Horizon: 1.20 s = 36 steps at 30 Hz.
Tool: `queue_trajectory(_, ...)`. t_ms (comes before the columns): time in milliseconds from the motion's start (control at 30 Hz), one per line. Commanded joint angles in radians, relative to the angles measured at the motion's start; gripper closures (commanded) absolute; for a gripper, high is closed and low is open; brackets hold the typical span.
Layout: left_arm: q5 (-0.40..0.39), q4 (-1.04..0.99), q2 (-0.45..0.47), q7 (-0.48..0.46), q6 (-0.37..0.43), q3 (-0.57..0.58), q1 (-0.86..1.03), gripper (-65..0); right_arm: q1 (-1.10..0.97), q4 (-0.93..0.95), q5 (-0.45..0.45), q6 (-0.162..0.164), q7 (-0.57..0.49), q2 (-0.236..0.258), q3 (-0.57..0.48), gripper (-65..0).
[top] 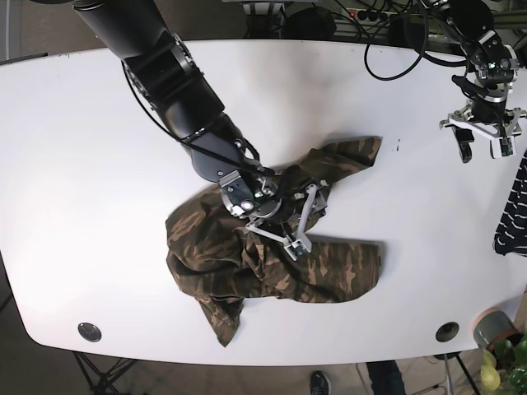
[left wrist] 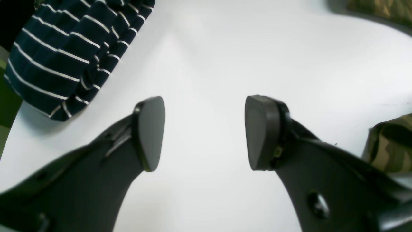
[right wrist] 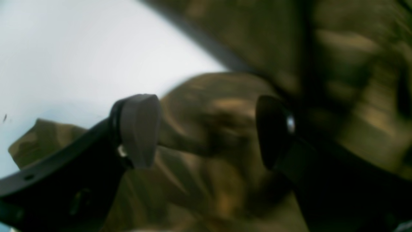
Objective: Fold the T-shirt properly
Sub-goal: 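Reach down and grasp the camouflage shirt with the right gripper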
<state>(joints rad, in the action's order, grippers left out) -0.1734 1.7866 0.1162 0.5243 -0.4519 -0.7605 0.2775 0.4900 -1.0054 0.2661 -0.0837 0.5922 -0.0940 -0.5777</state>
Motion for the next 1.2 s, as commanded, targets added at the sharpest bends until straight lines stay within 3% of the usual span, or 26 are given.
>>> queue_trajectory(0, -0.007, 0.015, 0.012, -0.023, 0.003, 0.0, -0.004, -35.1, 0.042, 0.056, -0.032, 0.0, -0.045, -0.034, 0.003, -44.5)
queue_trajectory(900, -0.008, 0.014, 0.018, -0.023, 0.003, 0.019, -0.004, -35.1, 0.011, 0.285, -0.041, 0.009, -0.314, -0.063, 0.0, -44.1)
queue_trajectory(1000, -0.008, 0.012, 0.02, -0.023, 0.003, 0.026, -0.004, -35.1, -0.006, 0.29, -0.043, 0.009, -0.346, -0.063, 0.0, -37.7)
queue_trajectory(1167, -0.008, 0.012, 0.02, -0.023, 0.003, 0.039, -0.004, -35.1, -0.007, 0.306, -0.043, 0.009, -0.36, -0.063, 0.0, -10.9)
